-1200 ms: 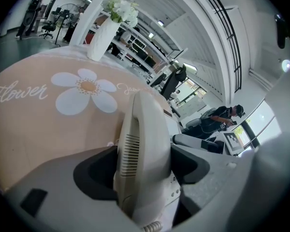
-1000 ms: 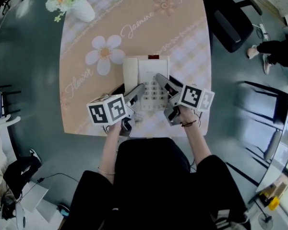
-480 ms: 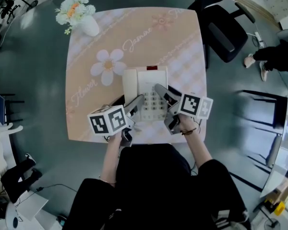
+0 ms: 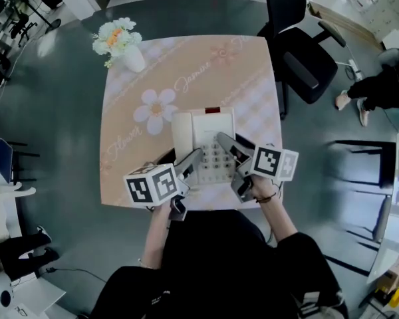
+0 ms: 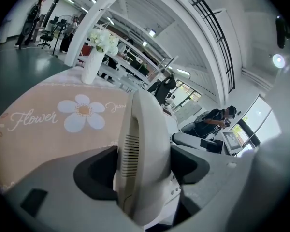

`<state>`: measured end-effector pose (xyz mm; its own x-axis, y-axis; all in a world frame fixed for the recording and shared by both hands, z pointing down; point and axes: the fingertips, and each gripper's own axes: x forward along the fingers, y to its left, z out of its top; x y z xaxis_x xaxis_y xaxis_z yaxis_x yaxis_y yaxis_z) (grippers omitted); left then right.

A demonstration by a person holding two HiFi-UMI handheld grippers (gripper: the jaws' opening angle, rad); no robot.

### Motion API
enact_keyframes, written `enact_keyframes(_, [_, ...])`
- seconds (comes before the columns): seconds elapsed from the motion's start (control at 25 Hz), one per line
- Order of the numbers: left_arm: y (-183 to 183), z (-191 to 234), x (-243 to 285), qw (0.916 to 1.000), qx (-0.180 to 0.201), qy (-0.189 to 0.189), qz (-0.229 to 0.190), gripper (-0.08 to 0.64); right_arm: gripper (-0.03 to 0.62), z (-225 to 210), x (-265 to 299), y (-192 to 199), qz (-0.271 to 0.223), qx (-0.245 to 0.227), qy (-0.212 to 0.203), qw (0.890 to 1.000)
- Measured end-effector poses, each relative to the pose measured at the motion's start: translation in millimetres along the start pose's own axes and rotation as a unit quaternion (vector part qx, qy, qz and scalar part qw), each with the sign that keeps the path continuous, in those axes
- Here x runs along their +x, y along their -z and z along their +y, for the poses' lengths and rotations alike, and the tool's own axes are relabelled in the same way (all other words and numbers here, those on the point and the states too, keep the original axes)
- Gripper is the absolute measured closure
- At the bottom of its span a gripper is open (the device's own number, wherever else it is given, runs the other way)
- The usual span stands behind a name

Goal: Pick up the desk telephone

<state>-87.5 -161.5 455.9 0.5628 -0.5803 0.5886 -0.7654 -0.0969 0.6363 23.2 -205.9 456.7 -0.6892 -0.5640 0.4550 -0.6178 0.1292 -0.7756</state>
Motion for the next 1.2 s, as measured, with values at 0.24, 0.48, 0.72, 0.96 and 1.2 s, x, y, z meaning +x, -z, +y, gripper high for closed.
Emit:
enact_keyframes(0.24, [-14, -17, -16, 0.9995, 0.016, 0.003, -0.026, 0.235, 0.359, 24, -11, -15, -0.020, -0.028, -0.021, 0.999])
enact_keyframes(0.48, [-17, -26, -32, 0.9990, 0.024, 0.005, -0.036, 0.235, 0.359, 41, -22, -17, -0.027, -0.041, -0.028, 0.998])
enact_keyframes(0.72, [-21, -39, -51, 0.9981, 0.038, 0.004, -0.048, 0.236, 0.359, 59, -36, -18, -0.038, -0.047, -0.042, 0.997])
enact_keyframes(0.96, [-23, -53, -65, 0.9968, 0.051, 0.009, -0.060, 0.236, 0.362, 73, -50, -21, -0.052, -0.057, -0.054, 0.996])
enact_keyframes(1.2, [-31, -66, -77, 0.9951, 0.059, 0.013, -0.078, 0.236, 0.362, 90, -60, -29, -0.061, -0.075, -0.067, 0.993])
